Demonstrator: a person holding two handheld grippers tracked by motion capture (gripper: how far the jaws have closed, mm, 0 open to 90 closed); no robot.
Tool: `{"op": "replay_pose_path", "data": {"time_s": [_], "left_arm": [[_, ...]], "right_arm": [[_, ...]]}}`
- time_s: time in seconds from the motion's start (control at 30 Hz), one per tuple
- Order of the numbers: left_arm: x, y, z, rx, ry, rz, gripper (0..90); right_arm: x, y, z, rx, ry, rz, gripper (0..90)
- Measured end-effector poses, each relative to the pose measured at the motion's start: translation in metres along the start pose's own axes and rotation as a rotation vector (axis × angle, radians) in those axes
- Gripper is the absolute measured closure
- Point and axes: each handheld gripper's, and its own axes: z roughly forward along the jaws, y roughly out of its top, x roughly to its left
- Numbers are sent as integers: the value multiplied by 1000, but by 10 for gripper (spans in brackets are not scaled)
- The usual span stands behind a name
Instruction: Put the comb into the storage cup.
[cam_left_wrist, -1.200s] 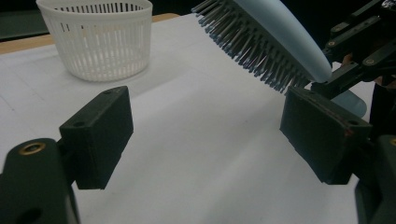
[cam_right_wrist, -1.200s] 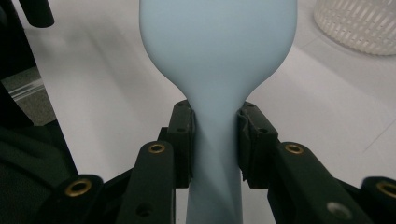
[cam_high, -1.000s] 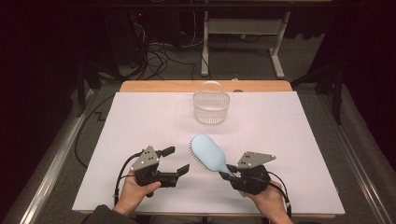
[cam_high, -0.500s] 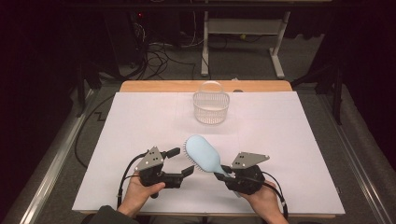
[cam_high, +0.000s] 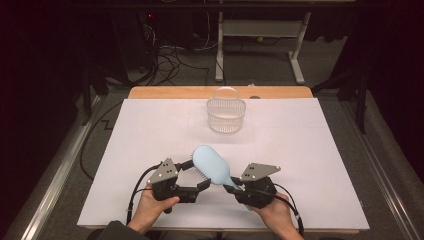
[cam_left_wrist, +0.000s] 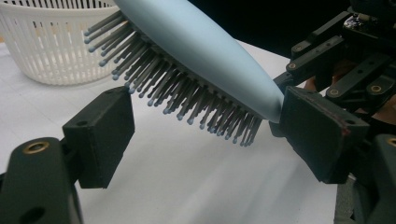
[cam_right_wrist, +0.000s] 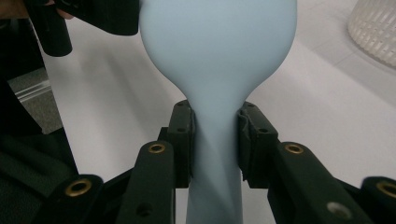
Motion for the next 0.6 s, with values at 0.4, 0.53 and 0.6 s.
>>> {"op": "replay_pose_path", "data": {"time_s": [0.4, 0.53, 0.6], "left_arm": [[-2, 1, 4, 13, -9, -23, 163], [-2, 0, 6, 13, -1, -33, 155], [-3, 0, 6, 11, 3, -32, 155]], "right_arm": [[5, 3, 5, -8, -4, -17, 707], [8, 5, 8, -2, -8, -34, 707], [9, 6, 9, -3, -8, -35, 707]]}}
